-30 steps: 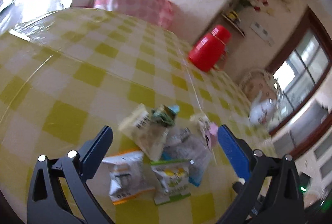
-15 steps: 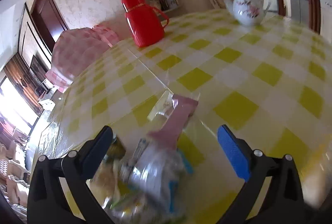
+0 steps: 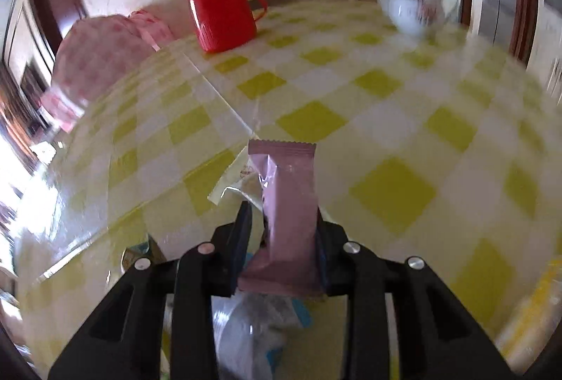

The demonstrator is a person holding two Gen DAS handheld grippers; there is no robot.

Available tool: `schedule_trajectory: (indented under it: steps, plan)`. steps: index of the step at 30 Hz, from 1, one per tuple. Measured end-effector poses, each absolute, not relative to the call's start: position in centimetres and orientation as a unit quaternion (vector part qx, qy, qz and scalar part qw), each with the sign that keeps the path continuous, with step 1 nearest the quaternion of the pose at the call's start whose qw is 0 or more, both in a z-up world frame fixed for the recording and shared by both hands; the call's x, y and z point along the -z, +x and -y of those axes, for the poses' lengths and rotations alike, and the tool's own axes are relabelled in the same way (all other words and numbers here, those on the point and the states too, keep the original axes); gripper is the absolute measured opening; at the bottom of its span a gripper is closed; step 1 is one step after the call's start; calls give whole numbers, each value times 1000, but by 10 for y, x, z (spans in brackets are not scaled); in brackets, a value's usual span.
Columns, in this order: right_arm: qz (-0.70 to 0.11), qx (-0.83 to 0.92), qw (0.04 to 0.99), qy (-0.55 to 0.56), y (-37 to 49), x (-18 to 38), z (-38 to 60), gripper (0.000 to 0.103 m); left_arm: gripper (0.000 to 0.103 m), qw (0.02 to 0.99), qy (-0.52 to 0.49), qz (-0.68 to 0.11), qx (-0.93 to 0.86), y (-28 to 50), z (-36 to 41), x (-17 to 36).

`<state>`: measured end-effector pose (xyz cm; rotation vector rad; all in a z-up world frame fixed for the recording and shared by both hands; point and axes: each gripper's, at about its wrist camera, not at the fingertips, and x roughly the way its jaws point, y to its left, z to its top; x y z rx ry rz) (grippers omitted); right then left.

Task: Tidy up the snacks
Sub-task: 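Grasp the wrapped round bun with the right tool while the left grasps the pink bar, then carry the bun and pink bar off the table toward the bin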

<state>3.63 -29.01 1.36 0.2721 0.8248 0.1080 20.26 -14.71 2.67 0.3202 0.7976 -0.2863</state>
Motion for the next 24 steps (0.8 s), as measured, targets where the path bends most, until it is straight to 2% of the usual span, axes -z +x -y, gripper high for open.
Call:
schedule_trajectory:
  steps: [12, 24]
  plan:
    - [-388, -20, 912, 129, 36, -14, 298, 64, 33, 919, 138, -339, 148, 113, 147, -40]
    - [-348, -11, 936, 50, 17, -30, 265, 64, 33, 947, 29, -305, 98, 44, 69, -53]
